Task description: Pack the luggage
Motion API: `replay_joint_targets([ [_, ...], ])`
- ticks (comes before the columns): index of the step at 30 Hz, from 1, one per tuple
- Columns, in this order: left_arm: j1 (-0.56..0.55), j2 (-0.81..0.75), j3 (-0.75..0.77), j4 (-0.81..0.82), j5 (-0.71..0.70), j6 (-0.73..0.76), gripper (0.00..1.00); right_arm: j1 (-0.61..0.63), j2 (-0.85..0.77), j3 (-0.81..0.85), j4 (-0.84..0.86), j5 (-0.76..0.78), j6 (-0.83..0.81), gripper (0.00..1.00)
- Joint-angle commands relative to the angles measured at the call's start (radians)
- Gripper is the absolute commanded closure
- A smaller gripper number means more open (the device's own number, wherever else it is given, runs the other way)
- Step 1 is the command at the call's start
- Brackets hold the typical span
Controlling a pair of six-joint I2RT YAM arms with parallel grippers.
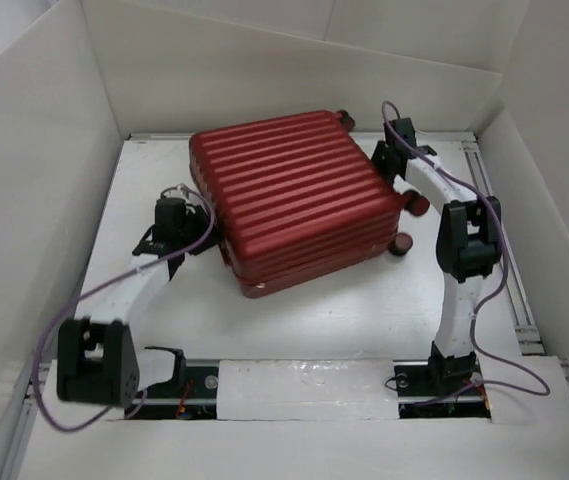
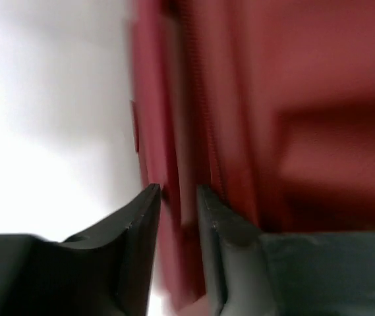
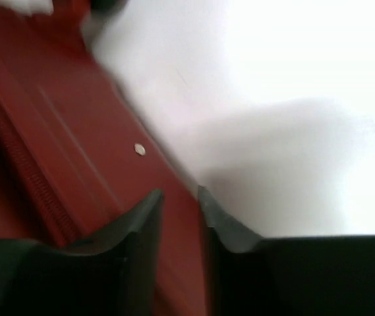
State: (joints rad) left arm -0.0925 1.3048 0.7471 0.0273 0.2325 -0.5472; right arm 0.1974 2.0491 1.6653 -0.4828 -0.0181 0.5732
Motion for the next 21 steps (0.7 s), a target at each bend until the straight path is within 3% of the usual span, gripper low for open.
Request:
replay_joint_targets([
  [1, -0.175, -0.239, -0.041, -0.246, 0.208, -0.057, 0.68, 0.102, 0.071, 0.276, 0.192, -0.335, 0.114, 0.62],
  [2, -0.174, -0.286, -0.014, -0.347, 0.162, -0.048, 0.60, 0.087, 0.113, 0.331, 0.159, -0.348, 0.114, 0.45],
  [5, -0.190, -0.344, 0.170, -0.551, -0.083, -0.020, 0.30, 0.040, 0.138, 0.486, 0.073, -0.382, 0.114, 0.26],
  [8, -0.190, -0.365, 0.317, -0.563, -0.212, -0.020, 0.14, -0.009, 0.096, 0.537, 0.044, -0.391, 0.103, 0.16],
  [9, -0.190, -0.365, 0.361, -0.572, -0.241, -0.020, 0.14, -0.021, 0.064, 0.537, 0.033, -0.391, 0.103, 0.11],
  [14, -0.190, -0.306, 0.607, -0.454, -0.289, -0.030, 0.11, -0.079, -0.085, 0.479, -0.037, -0.402, 0.038, 0.05],
  [17, -0.190, -0.201, 0.736, -0.423, -0.343, -0.008, 0.08, -0.102, -0.263, 0.300, -0.050, -0.365, 0.002, 0.04],
  [19, -0.121, -0.086, 0.802, -0.435, -0.354, 0.004, 0.04, -0.113, -0.370, 0.131, -0.050, -0.333, -0.010, 0.04],
  [21, -0.043, 0.003, 0.874, -0.435, -0.250, 0.013, 0.04, -0.124, -0.545, 0.009, -0.011, -0.312, -0.019, 0.04],
])
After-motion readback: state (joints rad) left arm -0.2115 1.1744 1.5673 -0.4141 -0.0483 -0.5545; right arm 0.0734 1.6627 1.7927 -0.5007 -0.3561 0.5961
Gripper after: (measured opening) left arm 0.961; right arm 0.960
